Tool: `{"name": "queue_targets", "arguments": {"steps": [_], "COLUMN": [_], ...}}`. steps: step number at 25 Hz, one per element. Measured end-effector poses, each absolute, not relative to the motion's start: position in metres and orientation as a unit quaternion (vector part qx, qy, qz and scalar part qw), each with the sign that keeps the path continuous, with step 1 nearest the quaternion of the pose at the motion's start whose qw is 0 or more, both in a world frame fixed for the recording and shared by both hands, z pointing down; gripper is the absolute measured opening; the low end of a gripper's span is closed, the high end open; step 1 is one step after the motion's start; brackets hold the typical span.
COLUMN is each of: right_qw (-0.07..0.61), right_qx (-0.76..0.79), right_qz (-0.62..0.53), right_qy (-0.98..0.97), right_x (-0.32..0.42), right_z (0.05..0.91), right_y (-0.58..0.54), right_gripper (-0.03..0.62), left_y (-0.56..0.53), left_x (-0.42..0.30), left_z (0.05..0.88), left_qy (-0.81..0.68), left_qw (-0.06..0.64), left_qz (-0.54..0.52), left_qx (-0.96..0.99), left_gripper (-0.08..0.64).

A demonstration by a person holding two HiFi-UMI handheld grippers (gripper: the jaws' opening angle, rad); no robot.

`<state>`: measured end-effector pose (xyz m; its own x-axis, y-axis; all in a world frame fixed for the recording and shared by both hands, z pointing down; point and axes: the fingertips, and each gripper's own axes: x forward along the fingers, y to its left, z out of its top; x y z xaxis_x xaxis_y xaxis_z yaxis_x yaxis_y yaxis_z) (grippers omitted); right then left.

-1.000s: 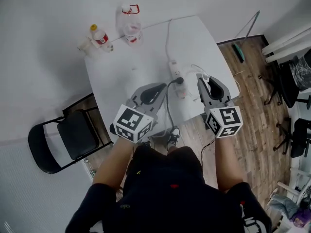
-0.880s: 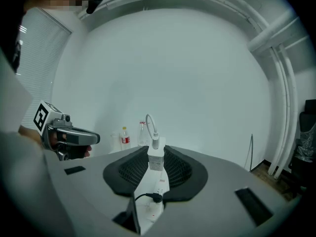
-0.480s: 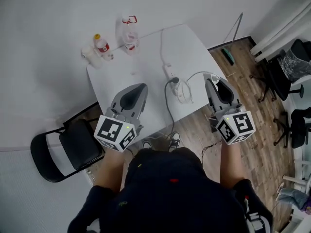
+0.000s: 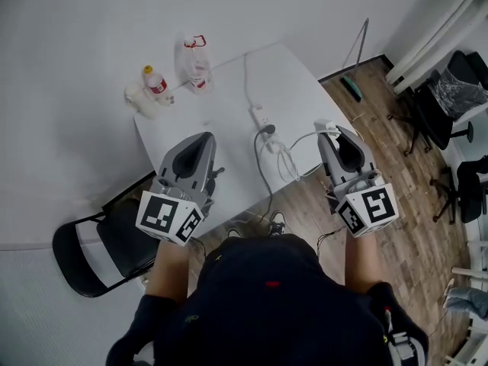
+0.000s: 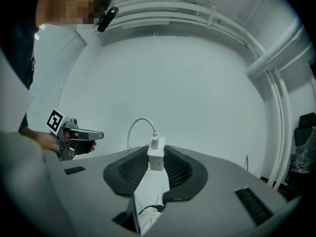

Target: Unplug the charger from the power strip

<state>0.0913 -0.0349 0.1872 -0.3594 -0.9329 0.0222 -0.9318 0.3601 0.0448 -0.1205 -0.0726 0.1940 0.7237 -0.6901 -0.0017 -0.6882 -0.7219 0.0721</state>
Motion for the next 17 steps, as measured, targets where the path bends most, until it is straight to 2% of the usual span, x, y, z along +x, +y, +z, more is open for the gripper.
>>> {"name": "queue_targets", "arguments": {"steps": [17], "right_qw": [0.027], "right_qx": [0.570], "right_qz": [-0.020], "right_qy": [-0.821], "right_x": [0.105], "right_z": [0.186], "right_y": [-0.038], "right_gripper": [0.107], "left_y": [-0.072], "left_x": [-0.107], "left_z": [0.194], "left_qy": [-0.362], "left_qw": [0.027], "left_qz": [-0.014], "left_qx": [0.932], "left_gripper": [0.025]}}
